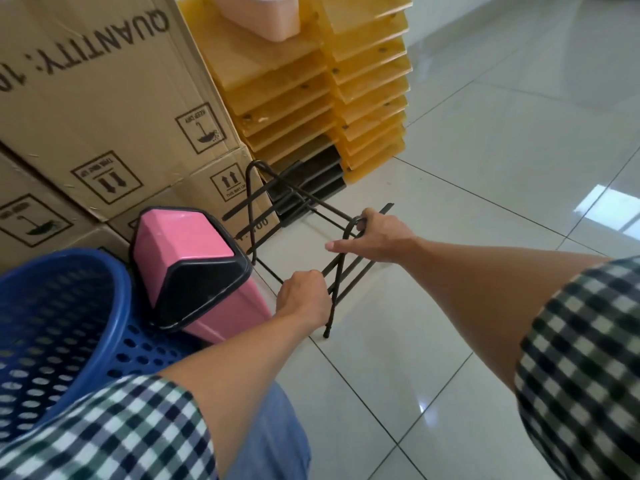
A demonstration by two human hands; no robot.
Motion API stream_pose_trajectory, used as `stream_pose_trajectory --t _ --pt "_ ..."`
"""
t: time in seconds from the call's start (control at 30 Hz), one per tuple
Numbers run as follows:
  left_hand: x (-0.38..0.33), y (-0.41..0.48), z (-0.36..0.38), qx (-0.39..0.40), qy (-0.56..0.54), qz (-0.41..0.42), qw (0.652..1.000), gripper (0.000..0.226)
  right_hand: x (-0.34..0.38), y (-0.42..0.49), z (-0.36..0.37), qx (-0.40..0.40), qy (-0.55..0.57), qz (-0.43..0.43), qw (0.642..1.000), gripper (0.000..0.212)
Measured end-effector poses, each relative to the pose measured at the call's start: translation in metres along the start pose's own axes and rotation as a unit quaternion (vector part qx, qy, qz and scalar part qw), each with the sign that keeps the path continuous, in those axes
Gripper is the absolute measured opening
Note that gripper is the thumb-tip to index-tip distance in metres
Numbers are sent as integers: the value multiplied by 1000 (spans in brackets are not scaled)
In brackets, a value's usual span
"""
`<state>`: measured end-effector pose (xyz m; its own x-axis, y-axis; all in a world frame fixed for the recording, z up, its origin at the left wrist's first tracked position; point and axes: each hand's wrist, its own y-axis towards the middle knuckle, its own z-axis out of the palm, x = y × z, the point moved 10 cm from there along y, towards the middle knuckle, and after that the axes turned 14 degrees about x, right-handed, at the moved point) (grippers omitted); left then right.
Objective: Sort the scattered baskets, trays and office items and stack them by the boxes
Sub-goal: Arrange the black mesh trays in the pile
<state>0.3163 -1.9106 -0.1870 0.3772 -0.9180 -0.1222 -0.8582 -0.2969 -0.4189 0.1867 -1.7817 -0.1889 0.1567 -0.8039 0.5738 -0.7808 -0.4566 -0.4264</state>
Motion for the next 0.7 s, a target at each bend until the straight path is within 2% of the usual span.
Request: stream_pose_trajectory --t 0.23,0.33,0.5,0.7 --pt "27 4 4 -11 2 -33 999 14 16 3 17 51 -24 6 998 118" --pt "38 5 7 -20 -20 -49 998 16 22 3 22 62 -32 4 998 112" --pt "41 1 6 -36 -31 -36 998 42 25 1 22 68 -27 14 997 105" --pt "49 2 5 -31 -15 -37 999 39 31 -6 26 83 -4 13 996 89"
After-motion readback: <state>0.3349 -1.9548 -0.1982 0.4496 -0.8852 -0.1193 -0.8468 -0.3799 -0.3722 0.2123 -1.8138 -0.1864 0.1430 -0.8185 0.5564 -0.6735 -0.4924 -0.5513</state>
